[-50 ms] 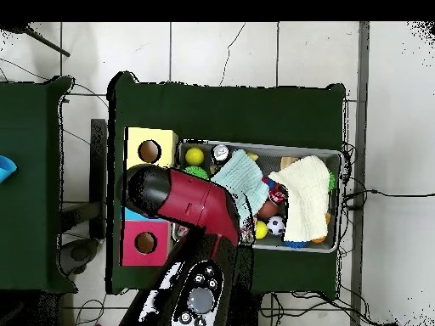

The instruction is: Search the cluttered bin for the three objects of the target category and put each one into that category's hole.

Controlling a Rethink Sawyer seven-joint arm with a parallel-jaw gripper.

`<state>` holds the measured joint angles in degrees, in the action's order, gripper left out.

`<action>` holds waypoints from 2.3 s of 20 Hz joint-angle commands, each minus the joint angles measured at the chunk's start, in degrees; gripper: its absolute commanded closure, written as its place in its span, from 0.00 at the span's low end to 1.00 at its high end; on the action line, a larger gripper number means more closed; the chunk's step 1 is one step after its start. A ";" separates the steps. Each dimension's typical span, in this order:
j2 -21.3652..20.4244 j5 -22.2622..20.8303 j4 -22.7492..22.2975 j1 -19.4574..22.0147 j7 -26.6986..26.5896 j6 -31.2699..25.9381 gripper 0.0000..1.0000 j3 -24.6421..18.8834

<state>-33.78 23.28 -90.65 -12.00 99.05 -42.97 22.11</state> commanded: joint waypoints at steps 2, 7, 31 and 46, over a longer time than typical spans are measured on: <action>0.43 -1.24 0.11 1.05 10.51 -2.16 1.00 -3.70; 0.50 -0.97 -0.48 0.68 11.20 -1.41 1.00 -3.72; 3.72 1.48 1.89 -3.51 18.64 -1.41 1.00 -2.48; 5.18 1.14 2.13 -4.30 20.76 0.05 1.00 -2.35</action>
<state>-31.72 23.22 -89.81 -16.38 104.06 -42.96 22.66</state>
